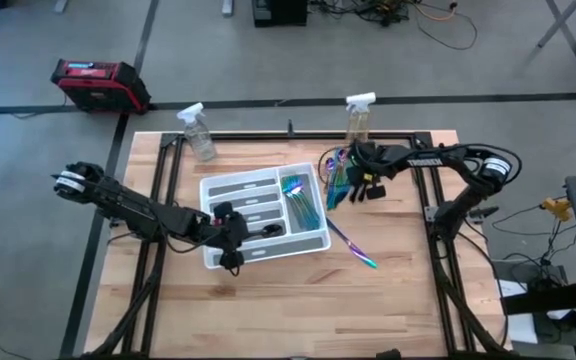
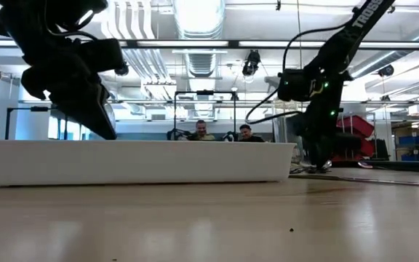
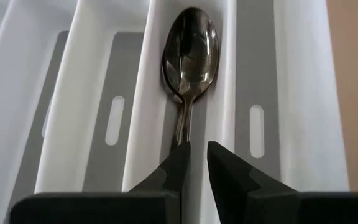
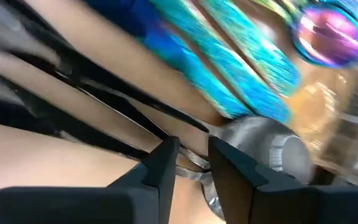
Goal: Sort silverware
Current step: Put the black spoon with the other black spoons on the silverware tray
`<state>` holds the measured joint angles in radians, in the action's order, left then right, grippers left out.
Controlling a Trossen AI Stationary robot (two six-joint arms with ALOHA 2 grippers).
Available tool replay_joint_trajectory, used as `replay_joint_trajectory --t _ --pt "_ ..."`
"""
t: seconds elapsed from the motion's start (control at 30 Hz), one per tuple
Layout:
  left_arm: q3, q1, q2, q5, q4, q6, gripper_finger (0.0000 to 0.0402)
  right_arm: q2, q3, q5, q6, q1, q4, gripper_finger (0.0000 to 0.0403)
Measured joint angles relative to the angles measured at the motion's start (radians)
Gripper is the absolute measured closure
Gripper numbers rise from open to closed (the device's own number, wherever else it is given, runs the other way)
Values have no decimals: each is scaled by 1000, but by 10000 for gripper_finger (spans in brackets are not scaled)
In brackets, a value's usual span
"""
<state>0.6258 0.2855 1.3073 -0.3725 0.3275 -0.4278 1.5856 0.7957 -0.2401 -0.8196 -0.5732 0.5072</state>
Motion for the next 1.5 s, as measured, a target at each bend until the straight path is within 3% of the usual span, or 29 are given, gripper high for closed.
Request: replay_joint_trajectory --t 0.27,0.4,0.53,0.9,1.23,1.5 --pt "0 2 0 -11 -9 0 363 -26 -1 83 262 239 129 335" --pt "0 2 0 -12 -18 11 363 -41 5 111 331 354 158 322" --pt "0 2 -3 -12 -32 26 363 -75 41 113 366 392 237 303" --pt "1 2 -3 -13 -60 25 363 -91 51 79 199 419 358 268" --pt "1 2 -3 -14 -68 31 363 -90 16 88 94 576 355 290" --pt "2 2 -3 -31 -108 67 363 -90 -44 71 7 589 262 303"
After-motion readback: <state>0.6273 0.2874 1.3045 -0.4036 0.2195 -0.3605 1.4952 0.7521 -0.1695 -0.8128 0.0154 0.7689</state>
